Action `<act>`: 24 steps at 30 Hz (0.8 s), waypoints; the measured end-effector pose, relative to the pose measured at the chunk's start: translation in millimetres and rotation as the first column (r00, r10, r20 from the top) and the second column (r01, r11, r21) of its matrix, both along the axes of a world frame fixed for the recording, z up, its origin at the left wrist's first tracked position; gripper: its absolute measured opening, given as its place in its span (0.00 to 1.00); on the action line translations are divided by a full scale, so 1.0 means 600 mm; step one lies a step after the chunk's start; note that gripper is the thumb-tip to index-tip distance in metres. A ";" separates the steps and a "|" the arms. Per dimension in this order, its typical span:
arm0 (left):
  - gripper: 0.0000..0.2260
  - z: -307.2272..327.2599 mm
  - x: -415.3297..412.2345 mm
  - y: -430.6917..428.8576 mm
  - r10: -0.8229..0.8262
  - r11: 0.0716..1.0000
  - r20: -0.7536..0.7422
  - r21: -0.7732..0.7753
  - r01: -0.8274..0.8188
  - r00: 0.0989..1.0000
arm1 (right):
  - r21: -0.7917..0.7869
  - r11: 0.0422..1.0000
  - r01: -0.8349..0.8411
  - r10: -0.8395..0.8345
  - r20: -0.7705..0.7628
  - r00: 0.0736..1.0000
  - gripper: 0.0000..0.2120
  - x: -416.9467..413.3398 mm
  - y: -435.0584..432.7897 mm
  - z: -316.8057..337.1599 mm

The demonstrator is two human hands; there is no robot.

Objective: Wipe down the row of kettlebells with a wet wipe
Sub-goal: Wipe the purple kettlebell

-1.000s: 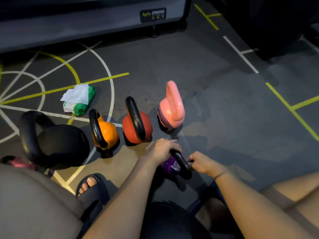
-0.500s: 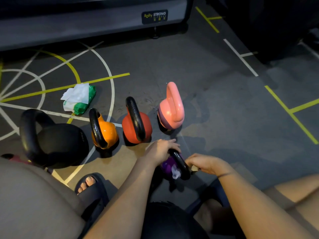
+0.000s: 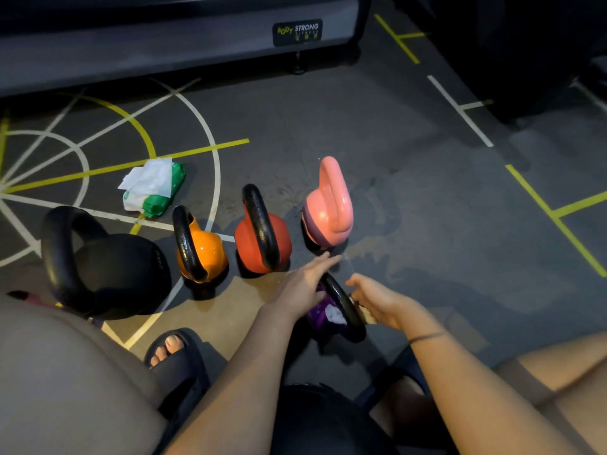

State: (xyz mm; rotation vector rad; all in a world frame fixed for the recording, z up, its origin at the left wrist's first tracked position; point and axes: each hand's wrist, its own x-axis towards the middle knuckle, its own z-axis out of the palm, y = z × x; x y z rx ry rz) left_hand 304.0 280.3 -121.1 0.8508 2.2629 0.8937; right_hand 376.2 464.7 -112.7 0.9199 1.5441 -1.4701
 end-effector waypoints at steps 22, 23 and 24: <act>0.32 0.006 0.018 -0.024 0.231 0.973 0.116 -0.056 -0.226 0.966 | -0.139 0.987 0.081 -0.098 -0.117 0.988 0.10 0.000 0.010 0.029; 0.32 0.008 0.019 -0.025 0.229 0.973 0.119 -0.052 -0.224 0.966 | -0.134 0.988 0.076 -0.096 -0.157 0.983 0.10 0.004 0.015 0.022; 0.32 0.011 0.020 -0.025 0.224 0.974 0.118 -0.042 -0.220 0.967 | -0.103 0.994 0.032 -0.052 -0.200 0.978 0.11 0.011 0.020 0.017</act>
